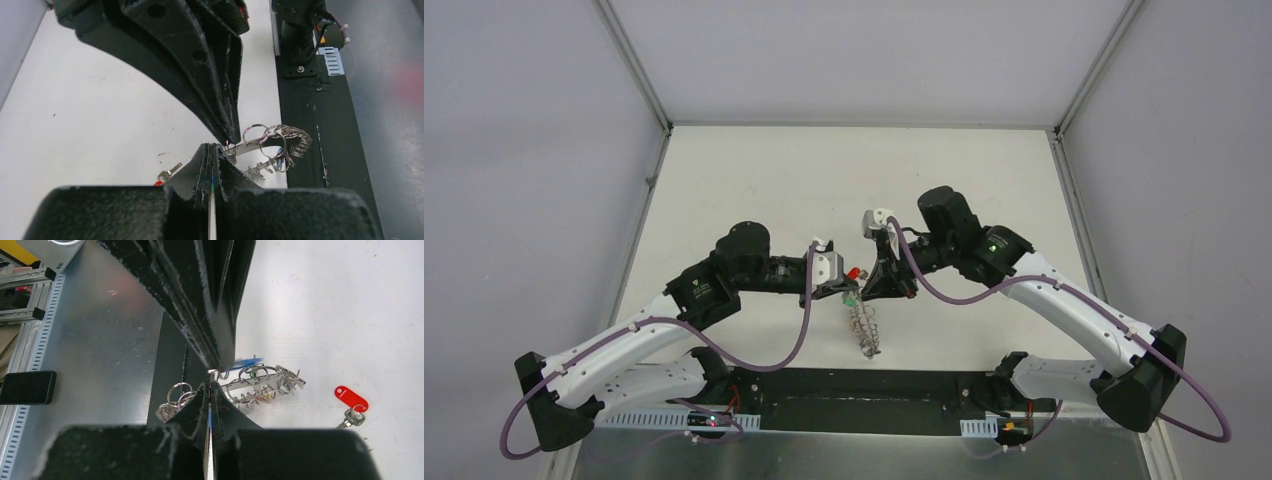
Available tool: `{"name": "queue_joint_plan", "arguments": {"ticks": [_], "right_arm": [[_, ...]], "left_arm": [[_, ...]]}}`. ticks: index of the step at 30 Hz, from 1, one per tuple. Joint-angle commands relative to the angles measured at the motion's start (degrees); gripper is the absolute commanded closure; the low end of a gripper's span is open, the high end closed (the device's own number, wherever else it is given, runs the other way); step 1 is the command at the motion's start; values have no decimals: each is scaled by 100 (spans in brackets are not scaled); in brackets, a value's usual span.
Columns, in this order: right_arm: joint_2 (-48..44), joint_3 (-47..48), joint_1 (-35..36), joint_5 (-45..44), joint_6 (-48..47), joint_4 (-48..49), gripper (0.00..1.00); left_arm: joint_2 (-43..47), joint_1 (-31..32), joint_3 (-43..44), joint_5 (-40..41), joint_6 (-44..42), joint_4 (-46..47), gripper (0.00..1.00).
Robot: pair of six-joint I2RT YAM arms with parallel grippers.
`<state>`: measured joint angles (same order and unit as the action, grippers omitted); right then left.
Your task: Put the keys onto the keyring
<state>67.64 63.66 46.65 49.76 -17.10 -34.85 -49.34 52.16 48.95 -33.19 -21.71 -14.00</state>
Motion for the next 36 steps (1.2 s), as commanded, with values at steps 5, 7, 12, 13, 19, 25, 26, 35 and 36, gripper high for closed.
{"name": "queue_joint_plan", "arguments": {"ticks": [5,7,12,13,19,25,26,35,36], "right_arm": [[-271,19,63,331,-175,808,100],[-317,-16,63,333,-164,866,100],[-388,-63,63,276,-144,924,100],[-403,-77,63,261,-144,935,100],[-461,-107,63,263,-136,1005,100],[-471,-126,61,250,-111,1073,100],[-467,-121,63,234,-109,1076,100],[-567,-188,63,2,-77,1102,100],[-575,-199,63,-27,-62,1107,100]], "left_arm": [[66,310,-55,-240,-445,415,100],[60,354,-67,-156,-452,412,100],[83,448,-101,-68,-466,416,100],[96,451,-116,-43,-465,416,100],[237,496,-190,217,-418,411,100],[201,566,-171,181,-377,474,100],[181,579,-167,181,-372,481,100],[316,638,-257,186,-482,481,100],[346,644,-269,182,-482,472,100]]}}
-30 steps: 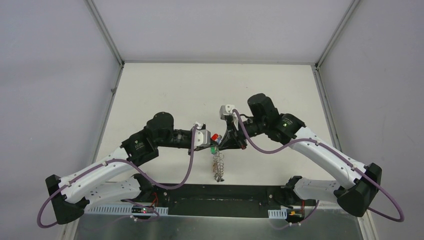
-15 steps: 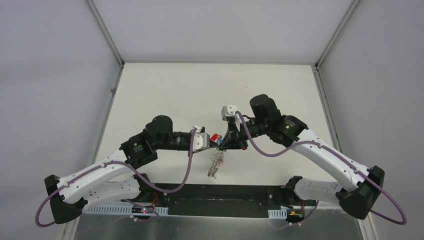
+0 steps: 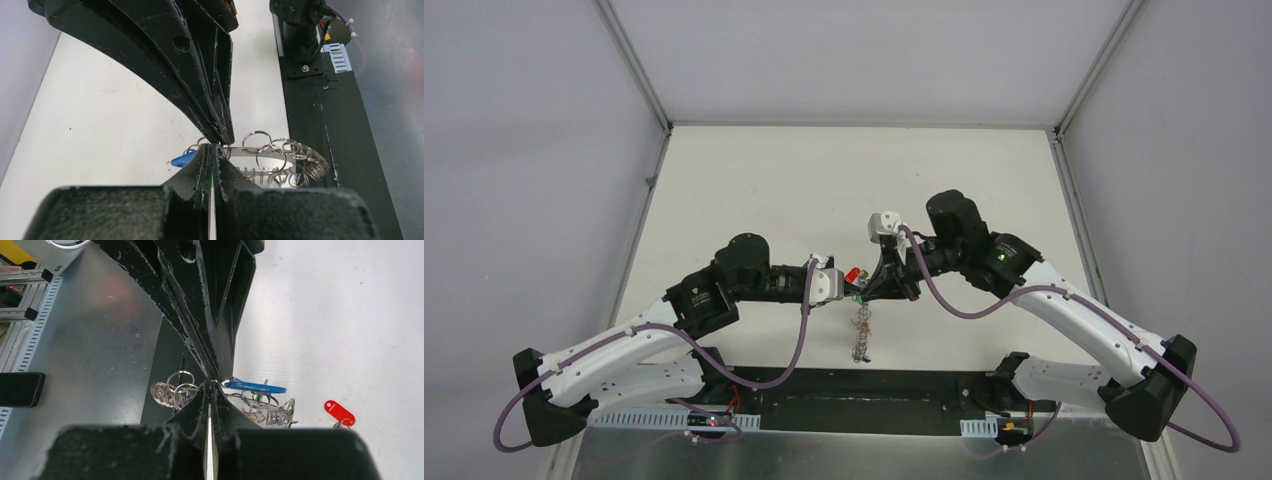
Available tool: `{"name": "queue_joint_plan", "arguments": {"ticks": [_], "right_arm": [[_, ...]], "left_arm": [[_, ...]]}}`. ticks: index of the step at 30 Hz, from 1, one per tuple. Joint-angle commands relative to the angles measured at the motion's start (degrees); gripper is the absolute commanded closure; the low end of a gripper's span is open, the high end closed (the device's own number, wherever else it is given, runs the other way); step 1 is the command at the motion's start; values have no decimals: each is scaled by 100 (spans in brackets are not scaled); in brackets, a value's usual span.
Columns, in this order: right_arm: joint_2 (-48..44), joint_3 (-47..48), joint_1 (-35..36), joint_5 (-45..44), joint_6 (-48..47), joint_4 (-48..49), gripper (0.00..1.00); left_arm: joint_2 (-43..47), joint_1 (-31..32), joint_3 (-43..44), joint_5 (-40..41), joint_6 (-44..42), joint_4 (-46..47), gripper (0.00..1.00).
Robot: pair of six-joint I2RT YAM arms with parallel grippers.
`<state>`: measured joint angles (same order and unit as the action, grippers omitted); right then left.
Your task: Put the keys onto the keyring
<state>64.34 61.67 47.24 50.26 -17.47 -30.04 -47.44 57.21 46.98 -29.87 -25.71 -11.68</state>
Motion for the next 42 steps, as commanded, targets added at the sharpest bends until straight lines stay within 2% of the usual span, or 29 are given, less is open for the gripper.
{"name": "queue_joint_plan", "arguments": {"ticks": [1,15,42], "right_arm": [[-253,-10,4,-112,-6,643,100],[-292,-49,4,-403,84,723,100],[-361,-163,-4,-730,544,1083,100]], "left_arm": [[167,141,-87,-153,-78,237,100],[268,188,-161,-139,-6,209,100],[86,456,-179,526,-162,-319,100]]}}
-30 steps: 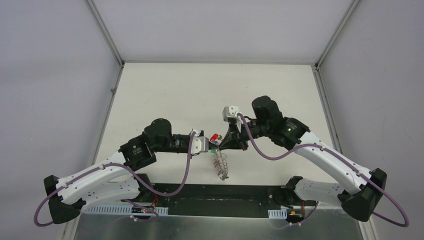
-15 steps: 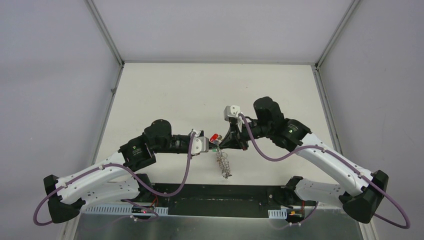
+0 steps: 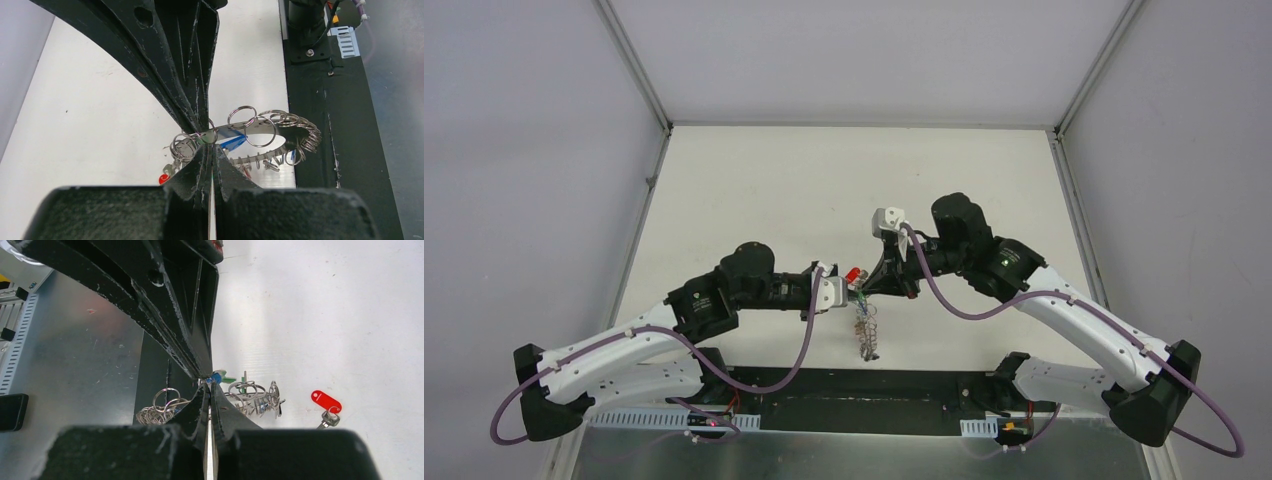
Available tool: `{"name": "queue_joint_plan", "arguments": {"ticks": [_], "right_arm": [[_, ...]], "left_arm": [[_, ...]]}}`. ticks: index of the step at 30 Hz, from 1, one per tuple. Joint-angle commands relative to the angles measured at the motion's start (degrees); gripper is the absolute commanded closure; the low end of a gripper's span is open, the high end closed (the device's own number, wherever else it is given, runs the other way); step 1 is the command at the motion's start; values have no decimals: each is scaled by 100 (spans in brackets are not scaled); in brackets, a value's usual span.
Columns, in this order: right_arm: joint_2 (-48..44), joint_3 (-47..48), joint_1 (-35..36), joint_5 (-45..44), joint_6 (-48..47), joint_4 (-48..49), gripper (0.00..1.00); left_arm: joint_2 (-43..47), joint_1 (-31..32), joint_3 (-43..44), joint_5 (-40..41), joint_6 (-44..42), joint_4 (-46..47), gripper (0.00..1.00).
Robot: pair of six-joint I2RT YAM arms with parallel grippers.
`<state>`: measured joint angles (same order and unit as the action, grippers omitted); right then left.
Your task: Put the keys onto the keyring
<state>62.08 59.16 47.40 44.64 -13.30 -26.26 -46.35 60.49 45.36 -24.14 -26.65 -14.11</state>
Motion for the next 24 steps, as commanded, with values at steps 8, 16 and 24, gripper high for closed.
{"name": "queue_joint_plan", "arguments": {"ticks": [8,16,24], "right_arm": [[-151,60,-19,-193,187,754,100],[-195,22,-20,-109,179,788,100],[-373,-101,-20,194,62,910,100]], "left_arm": [[77,163,-12,266,135,-76,71],[486,164,-284,973,806,493,51],[646,158,-609,1112,1248,1146,58]]}}
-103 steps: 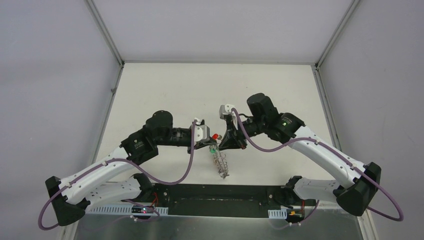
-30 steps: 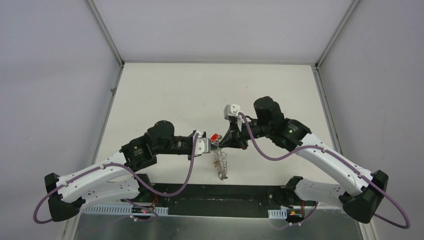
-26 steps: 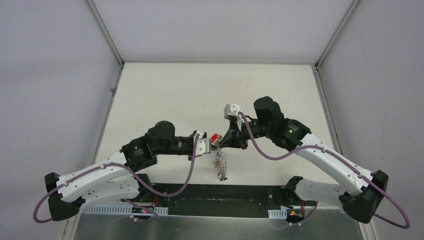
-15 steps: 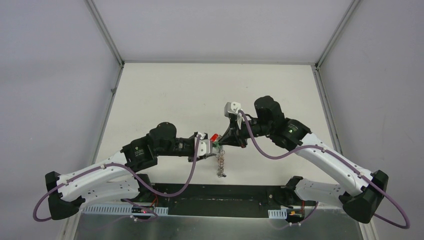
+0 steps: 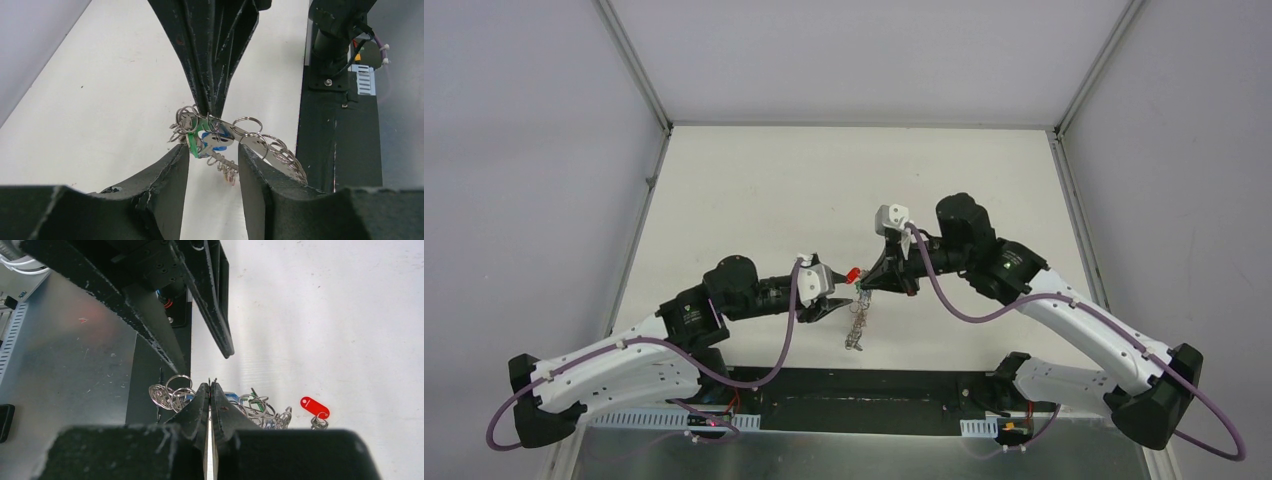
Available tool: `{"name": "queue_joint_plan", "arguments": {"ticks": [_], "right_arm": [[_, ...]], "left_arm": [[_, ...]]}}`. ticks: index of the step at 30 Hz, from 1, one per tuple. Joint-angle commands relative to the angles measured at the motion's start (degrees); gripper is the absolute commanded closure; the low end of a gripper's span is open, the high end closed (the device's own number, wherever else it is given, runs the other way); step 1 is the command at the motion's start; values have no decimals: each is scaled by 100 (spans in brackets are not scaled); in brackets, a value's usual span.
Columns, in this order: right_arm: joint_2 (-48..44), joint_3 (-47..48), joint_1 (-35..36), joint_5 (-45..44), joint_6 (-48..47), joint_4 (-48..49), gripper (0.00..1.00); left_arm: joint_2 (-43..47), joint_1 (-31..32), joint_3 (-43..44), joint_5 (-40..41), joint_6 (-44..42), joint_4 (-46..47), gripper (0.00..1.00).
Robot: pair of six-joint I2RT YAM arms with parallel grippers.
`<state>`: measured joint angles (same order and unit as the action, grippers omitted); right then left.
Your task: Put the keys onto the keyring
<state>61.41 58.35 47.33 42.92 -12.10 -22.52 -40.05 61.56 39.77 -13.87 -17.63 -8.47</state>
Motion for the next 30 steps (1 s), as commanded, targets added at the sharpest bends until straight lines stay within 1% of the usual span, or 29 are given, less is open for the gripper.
{"name": "queue_joint_plan", "arguments": {"ticks": [1,5,8,15,19,24,30], "right_arm": [[-331,-58,-13,435,-72,576,100],[-416,-145,-9,506,-74,691,100],[-428,-157,-9,524,-82,697,100],[-420,-166,-13,549,-81,714,100],[-406,-166,-13,551,-83,705,100],[-393,-174,-13,551,-82,692,100],[-402,-200,-13,516,-81,704,100]], "left_arm": [[-31,54,-40,58,388,583,59],[-133,36,-119,-115,541,650,61],[-143,-44,-234,-394,777,952,62],[-275,-503,-464,-1245,1380,1577,65],[-372,-711,-531,-1597,1652,1887,65],[-402,-831,-546,-1833,1750,2065,66],[-354,-859,-564,-1829,1750,1922,72]]}}
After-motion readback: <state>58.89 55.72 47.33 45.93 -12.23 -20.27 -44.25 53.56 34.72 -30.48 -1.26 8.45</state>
